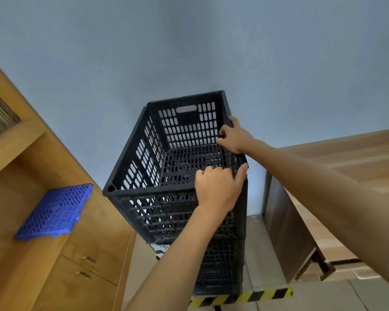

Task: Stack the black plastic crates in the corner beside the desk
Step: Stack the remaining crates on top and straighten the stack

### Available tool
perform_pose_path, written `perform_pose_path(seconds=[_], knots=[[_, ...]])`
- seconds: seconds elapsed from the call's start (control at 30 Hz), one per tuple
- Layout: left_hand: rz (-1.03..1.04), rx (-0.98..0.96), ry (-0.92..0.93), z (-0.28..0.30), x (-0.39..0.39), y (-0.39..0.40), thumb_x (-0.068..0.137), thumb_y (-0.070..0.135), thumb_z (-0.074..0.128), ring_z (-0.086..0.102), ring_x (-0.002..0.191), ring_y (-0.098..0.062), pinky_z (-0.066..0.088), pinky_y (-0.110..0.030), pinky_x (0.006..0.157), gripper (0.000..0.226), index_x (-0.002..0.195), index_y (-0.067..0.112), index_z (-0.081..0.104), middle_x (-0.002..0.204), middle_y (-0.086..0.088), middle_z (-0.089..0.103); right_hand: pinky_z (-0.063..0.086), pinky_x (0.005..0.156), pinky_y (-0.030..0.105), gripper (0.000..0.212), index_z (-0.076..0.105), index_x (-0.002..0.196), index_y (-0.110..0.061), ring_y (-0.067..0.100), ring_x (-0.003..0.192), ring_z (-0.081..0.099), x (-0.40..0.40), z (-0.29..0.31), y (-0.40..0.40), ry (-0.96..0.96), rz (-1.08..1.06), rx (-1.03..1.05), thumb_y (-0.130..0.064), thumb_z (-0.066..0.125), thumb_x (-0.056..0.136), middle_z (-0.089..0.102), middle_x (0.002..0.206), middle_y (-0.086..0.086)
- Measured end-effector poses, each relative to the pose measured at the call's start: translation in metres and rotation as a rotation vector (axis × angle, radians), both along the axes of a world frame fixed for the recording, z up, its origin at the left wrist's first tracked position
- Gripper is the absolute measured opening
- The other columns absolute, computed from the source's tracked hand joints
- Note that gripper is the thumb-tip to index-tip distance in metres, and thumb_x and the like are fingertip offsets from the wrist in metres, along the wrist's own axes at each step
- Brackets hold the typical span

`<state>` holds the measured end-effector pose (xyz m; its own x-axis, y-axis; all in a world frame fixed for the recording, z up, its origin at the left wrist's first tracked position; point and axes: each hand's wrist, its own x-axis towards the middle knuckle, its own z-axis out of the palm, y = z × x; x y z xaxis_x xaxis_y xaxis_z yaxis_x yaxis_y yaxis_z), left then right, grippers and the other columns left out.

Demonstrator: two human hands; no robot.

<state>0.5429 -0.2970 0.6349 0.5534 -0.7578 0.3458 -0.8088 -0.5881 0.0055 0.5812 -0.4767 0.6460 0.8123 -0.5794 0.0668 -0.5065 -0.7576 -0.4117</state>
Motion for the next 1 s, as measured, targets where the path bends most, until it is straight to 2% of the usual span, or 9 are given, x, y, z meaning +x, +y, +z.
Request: perform_pose_path(seconds=[0.13, 0.27, 0.37, 0.57, 0.7, 0.8, 0.9, 0.97, 1.0], knots=[[0.017, 0.035, 0.038, 0.002, 0.001, -0.003, 0.095, 0.064, 0.013, 0.040, 0.042, -0.021, 0.037, -0.036, 0.068, 0.079, 0.051, 0.014, 0.055, 0.046, 0.000, 0.048, 0.043, 0.095, 0.041, 0.048, 0.048, 0.128, -0.014, 0.038, 0.119, 0.053, -0.002, 0.001, 0.002, -0.016, -0.004, 0.026, -0.043, 0.051, 0.090, -0.002, 0.160, 0.006], [0.042, 0.051, 0.014, 0.004, 0.000, 0.000, 0.082, 0.063, -0.017, 0.029, 0.037, -0.018, 0.029, -0.034, 0.059, 0.087, 0.052, 0.014, 0.048, 0.043, 0.002, 0.036, 0.042, 0.094, 0.040, 0.049, 0.045, 0.131, -0.014, 0.038, 0.119, 0.052, -0.003, 0.001, 0.004, -0.059, -0.010, 0.068, -0.039, 0.051, 0.090, 0.000, 0.160, 0.006], [0.041, 0.068, 0.006, 0.005, 0.000, 0.001, 0.073, 0.058, -0.033, 0.028, 0.036, -0.018, 0.021, -0.031, 0.050, 0.103, 0.068, 0.016, 0.061, 0.044, 0.003, 0.034, 0.042, 0.097, 0.042, 0.052, 0.045, 0.134, -0.012, 0.037, 0.122, 0.051, -0.002, 0.000, 0.005, -0.068, -0.012, 0.065, -0.042, 0.049, 0.091, 0.001, 0.161, 0.006], [0.107, 0.049, 0.060, 0.007, 0.001, -0.005, 0.097, 0.061, 0.013, 0.048, 0.044, -0.026, 0.031, -0.031, 0.047, 0.073, 0.050, 0.016, 0.046, 0.045, 0.000, 0.043, 0.039, 0.098, 0.050, 0.055, 0.041, 0.138, -0.015, 0.037, 0.127, 0.040, 0.003, 0.010, -0.021, -0.038, 0.008, -0.107, -0.049, 0.033, 0.095, 0.033, 0.147, 0.012], [0.163, 0.004, 0.162, 0.015, -0.004, -0.009, 0.096, 0.062, 0.015, 0.051, 0.049, -0.026, 0.040, -0.032, 0.049, 0.068, 0.048, 0.017, 0.031, 0.046, 0.001, 0.039, 0.041, 0.097, 0.053, 0.047, 0.033, 0.143, -0.020, 0.038, 0.128, 0.038, 0.006, 0.030, -0.061, 0.031, 0.220, -0.436, -0.036, 0.037, 0.099, 0.038, 0.143, 0.015], [0.228, 0.024, 0.286, 0.020, -0.006, -0.014, 0.092, 0.066, 0.005, 0.043, 0.051, -0.022, 0.033, -0.030, 0.051, 0.066, 0.055, 0.017, 0.028, 0.052, 0.001, 0.035, 0.039, 0.102, 0.051, 0.051, 0.037, 0.142, -0.023, 0.033, 0.132, 0.038, 0.008, 0.037, -0.086, 0.035, 0.425, -0.421, -0.051, 0.025, 0.100, 0.041, 0.146, 0.010], [0.320, 0.098, 0.384, 0.021, -0.002, -0.019, 0.081, 0.078, -0.008, 0.062, 0.070, -0.024, 0.035, -0.028, 0.057, 0.079, 0.073, 0.021, 0.047, 0.066, -0.001, 0.051, 0.040, 0.100, 0.049, 0.087, 0.055, 0.116, -0.022, 0.028, 0.120, 0.049, 0.008, 0.044, -0.095, 0.163, 0.644, -0.270, -0.082, 0.003, 0.078, 0.057, 0.129, 0.010], [0.339, 0.067, 0.473, 0.022, -0.001, -0.019, 0.077, 0.084, -0.005, 0.066, 0.080, -0.022, 0.038, -0.026, 0.061, 0.085, 0.085, 0.028, 0.058, 0.072, 0.006, 0.056, 0.042, 0.096, 0.045, 0.087, 0.053, 0.083, -0.025, 0.029, 0.108, 0.055, 0.008, 0.047, -0.099, 0.211, 0.705, -0.234, -0.091, 0.001, 0.066, 0.061, 0.107, 0.007], [0.338, 0.004, 0.531, 0.024, -0.001, -0.019, 0.076, 0.087, 0.000, 0.067, 0.087, -0.020, 0.045, -0.028, 0.070, 0.086, 0.095, 0.033, 0.065, 0.079, 0.009, 0.062, 0.042, 0.094, 0.043, 0.080, 0.053, 0.080, -0.028, 0.028, 0.108, 0.056, 0.007, 0.050, -0.101, 0.222, 0.717, -0.232, -0.091, 0.004, 0.066, 0.059, 0.102, 0.003]])
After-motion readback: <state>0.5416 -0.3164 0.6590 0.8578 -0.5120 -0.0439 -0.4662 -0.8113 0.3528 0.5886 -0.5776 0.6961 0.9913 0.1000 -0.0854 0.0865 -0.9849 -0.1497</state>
